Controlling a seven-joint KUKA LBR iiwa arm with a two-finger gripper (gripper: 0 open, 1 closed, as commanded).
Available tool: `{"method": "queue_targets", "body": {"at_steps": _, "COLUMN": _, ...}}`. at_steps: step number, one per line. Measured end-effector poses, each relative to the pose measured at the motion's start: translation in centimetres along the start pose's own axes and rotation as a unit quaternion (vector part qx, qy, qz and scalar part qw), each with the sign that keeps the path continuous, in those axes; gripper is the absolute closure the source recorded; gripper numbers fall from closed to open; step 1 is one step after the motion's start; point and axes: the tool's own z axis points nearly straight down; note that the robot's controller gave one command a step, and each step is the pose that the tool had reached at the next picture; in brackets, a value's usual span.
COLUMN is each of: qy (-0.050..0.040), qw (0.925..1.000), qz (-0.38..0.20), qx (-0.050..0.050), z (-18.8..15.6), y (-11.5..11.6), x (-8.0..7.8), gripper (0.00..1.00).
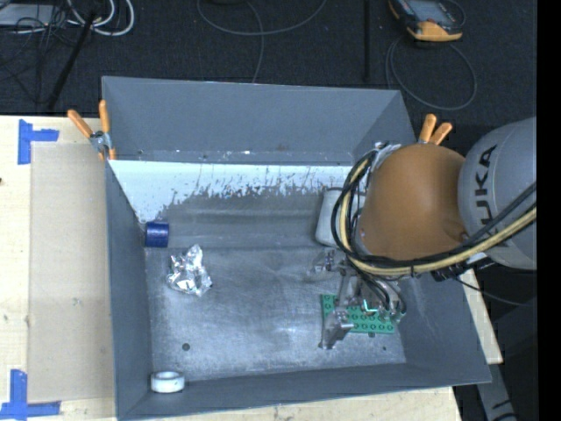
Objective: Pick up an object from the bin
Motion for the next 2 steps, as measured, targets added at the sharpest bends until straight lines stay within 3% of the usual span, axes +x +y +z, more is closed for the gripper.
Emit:
{"method": "queue_targets", "body": {"at_steps": 1, "qy": -0.011, "qw": 0.9995, "qz": 0.031, "qx": -0.002, "z": 11.4, "y": -8.3, "x": 0.8, "gripper": 0.0}}
{"method": "queue_targets", "body": {"at_steps": 2, "qy": -0.0061, "qw": 0.9962, "qz": 0.087, "qx": 0.0, "z": 8.8, "y": -11.0, "x": 1.1, "gripper": 0.0}}
